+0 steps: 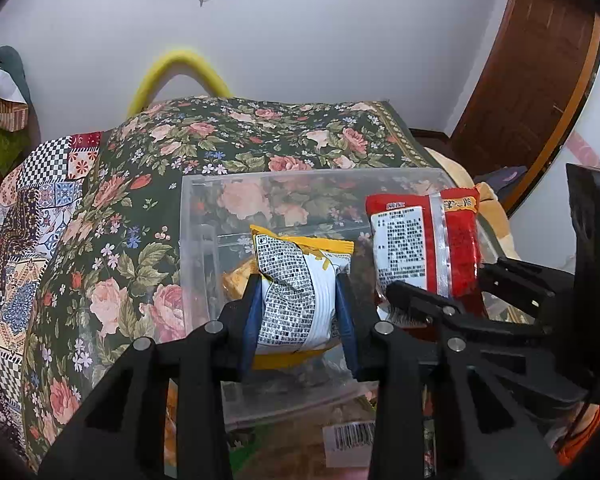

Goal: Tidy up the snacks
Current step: 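Move both bags over the clear box and release them inside, then grasp the blue-and-white bag with the left tool while the right tool grasps the cracker roll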

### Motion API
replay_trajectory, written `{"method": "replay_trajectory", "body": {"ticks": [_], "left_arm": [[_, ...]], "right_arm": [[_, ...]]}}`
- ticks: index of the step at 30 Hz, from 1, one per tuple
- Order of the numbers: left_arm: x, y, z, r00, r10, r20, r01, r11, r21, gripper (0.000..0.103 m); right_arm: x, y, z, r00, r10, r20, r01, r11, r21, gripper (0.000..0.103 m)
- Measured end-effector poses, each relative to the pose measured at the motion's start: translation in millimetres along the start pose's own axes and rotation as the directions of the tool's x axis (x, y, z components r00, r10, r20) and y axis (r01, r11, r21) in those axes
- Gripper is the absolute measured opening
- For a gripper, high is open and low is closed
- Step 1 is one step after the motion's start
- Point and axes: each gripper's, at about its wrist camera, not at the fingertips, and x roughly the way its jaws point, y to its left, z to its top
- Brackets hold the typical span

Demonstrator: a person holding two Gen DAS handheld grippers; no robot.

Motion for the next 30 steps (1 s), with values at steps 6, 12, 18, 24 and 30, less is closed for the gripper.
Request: {"method": "replay_trajectory", "body": {"ticks": [6, 12, 18, 24, 30], "left_arm": [[5, -1, -4, 0.999, 0.005, -0.036, -0.005, 1.0, 0.01, 0.035], [-1, 1, -6, 0.999, 0.02, -0.034, -0.02, 1.0, 0.003, 0.037], [-26, 4, -9, 1.0, 0.016, -0.01, -0.016, 1.0, -0.006, 0.037], [-65, 2, -19, 0.998, 0.047, 0.028, -0.048, 0.999, 0.021, 0.039], [-98, 3, -39, 0.999, 0.038, 0.028, -0.038, 0.999, 0.021, 0.041]], "right_arm": [[3, 0, 0, 1.0, -0.015, -0.015, 0.014, 1.0, -0.012, 0.038], [0, 3, 1, 0.999, -0.039, -0.009, 0.038, 0.999, -0.026, 0.043], [-24, 3, -2, 0.999, -0.044, 0.02, 0.044, 0.999, -0.01, 0.052], [-56, 7, -10, 0.997, -0.055, 0.058, 0.055, 0.998, 0.001, 0.059], [-89, 15, -25, 0.993, -0.073, 0.093, 0.072, 0.997, 0.009, 0.065]]}}
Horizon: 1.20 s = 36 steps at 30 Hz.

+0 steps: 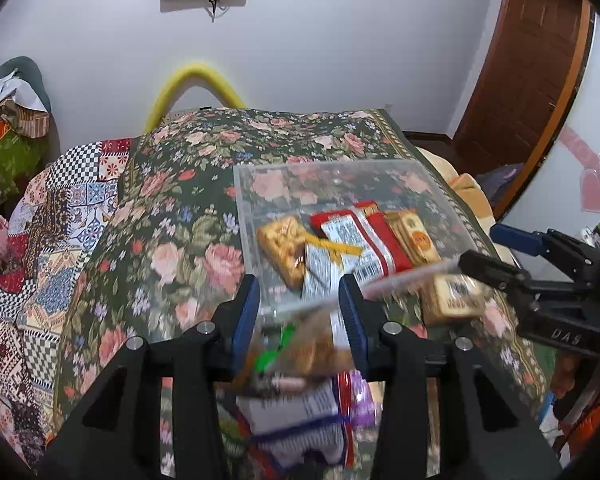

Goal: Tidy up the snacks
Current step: 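Grasp the blue-and-white bag with the left tool while the right tool grasps the cracker roll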

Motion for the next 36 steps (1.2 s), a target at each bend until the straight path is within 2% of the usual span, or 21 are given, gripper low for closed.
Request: {"method": "replay_trajectory", "body": {"ticks": [3, 4, 5, 7, 18, 21, 27, 30, 31, 36], "left_arm": [[-10, 0, -13, 1.0, 0.004, -0.013, -0.004, 1.0, 0.01, 0.041], [-12, 0, -17, 1.0, 0.004, -0.017, -0.004, 1.0, 0.008, 0.045], [-13, 1, -22, 1.0, 0.002, -0.021, -0.002, 1.0, -0.003, 0.056], [-16, 3, -32, 1.0, -0.002, -0.021, 0.001, 0.999, -0.041, 0.069], [5, 0, -78, 0.994, 0.003, -0.112, -0.008, 0.999, -0.047, 0.069], [16, 2, -89, 0.988, -0.003, -0.154, -0.007, 0.998, -0.066, 0.077], [37, 6, -105, 0.981, 0.018, -0.195, -0.034, 0.996, -0.077, 0.08], [50, 9, -110, 0.976, -0.011, -0.216, -0.014, 0.993, -0.115, 0.083], [55, 10, -112, 0.975, -0.019, -0.223, -0.01, 0.992, -0.128, 0.088], [61, 0, -115, 0.981, 0.031, -0.189, -0.046, 0.996, -0.078, 0.092]], "right_arm": [[-10, 3, -9, 1.0, -0.003, 0.001, 0.003, 1.0, 0.002, 0.066], [-12, 5, -13, 1.0, -0.006, -0.001, 0.006, 1.0, 0.001, 0.066], [-13, 6, -17, 1.0, -0.006, -0.005, 0.006, 1.0, 0.002, 0.066], [-15, 7, -27, 1.0, -0.003, -0.016, 0.003, 1.0, 0.01, 0.066], [1, 9, -82, 0.99, 0.029, -0.139, -0.021, 0.998, 0.057, 0.066], [11, 9, -93, 0.983, 0.044, -0.177, -0.031, 0.997, 0.073, 0.066], [23, 12, -107, 0.973, 0.051, -0.227, -0.036, 0.997, 0.067, 0.066], [27, 10, -115, 0.969, 0.066, -0.239, -0.049, 0.996, 0.077, 0.066], [28, 9, -117, 0.969, 0.074, -0.238, -0.055, 0.995, 0.086, 0.066], [27, -2, -123, 0.968, 0.088, -0.235, -0.059, 0.99, 0.124, 0.064]]}}
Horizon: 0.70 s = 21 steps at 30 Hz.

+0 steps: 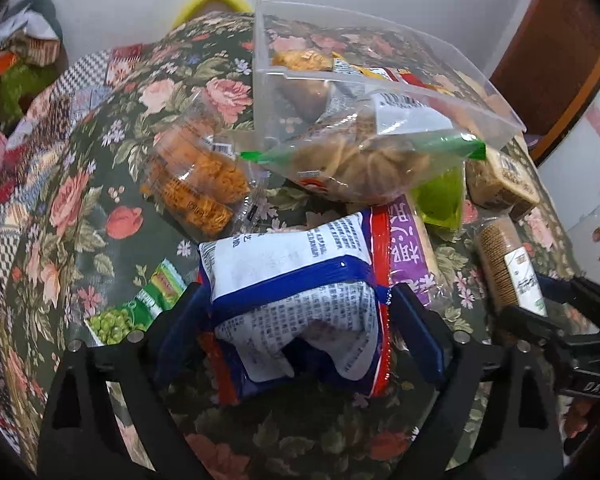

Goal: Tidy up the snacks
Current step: 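Grasp the blue-and-white bag with the left tool while the right tool grasps the cracker roll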

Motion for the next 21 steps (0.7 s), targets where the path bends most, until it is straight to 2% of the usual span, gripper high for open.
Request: {"method": "replay_trajectory", "body": {"ticks": [4, 6, 8, 10, 17, 21], "left_arm": [[-3, -1, -3, 1.0, -0.001, 0.013, 0.001, 1.0, 0.012, 0.089], [-4, 0, -6, 1.0, -0.008, 0.014, 0.008, 1.0, 0.016, 0.085], [-7, -1, -8, 1.0, -0.013, 0.011, 0.013, 0.999, 0.032, 0.081], [-10, -2, -9, 1.0, -0.012, 0.014, 0.012, 0.999, 0.048, 0.078], [-26, -5, -14, 0.999, -0.004, 0.035, 0.001, 0.997, 0.071, 0.063], [-41, -7, -17, 0.998, -0.013, 0.054, 0.009, 0.997, 0.08, 0.06]], "right_arm": [[-3, 2, -3, 1.0, -0.027, 0.007, 0.027, 0.999, -0.025, 0.061], [-1, 4, -2, 0.998, -0.056, 0.012, 0.056, 0.997, -0.044, 0.054], [1, 3, 0, 0.997, -0.071, 0.019, 0.072, 0.996, -0.053, 0.041], [2, 5, 2, 0.997, -0.07, 0.021, 0.071, 0.996, -0.051, 0.037], [-6, 3, -4, 0.998, -0.059, 0.032, 0.06, 0.997, -0.044, 0.036], [-15, 3, -6, 0.997, -0.059, 0.047, 0.061, 0.997, -0.045, 0.034]]}}
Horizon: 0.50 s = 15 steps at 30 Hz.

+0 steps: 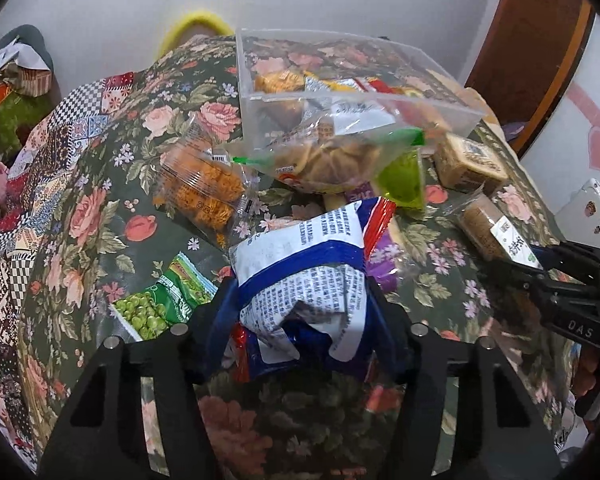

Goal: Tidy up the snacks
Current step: 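Grasp the blue-and-white bag with the left tool while the right tool grasps the cracker roll, then carry both snacks over the clear box and open both tools to drop them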

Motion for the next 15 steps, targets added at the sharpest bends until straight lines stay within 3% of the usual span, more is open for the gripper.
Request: {"method": "replay_trajectory", "body": {"ticks": [5, 15], "left_arm": [[-16, -5, 1, 1.0, -0.017, 0.02, 0.017, 1.0, 0.009, 0.046], [-52, -12, 16, 0.994, -0.021, 0.105, 0.019, 1.0, 0.017, 0.039]], "right_arm": [[-12, -3, 1, 0.999, -0.003, 0.033, 0.002, 1.0, 0.007, 0.034], [-39, -6, 15, 0.993, 0.014, 0.115, -0.017, 1.0, 0.021, 0.034]]}}
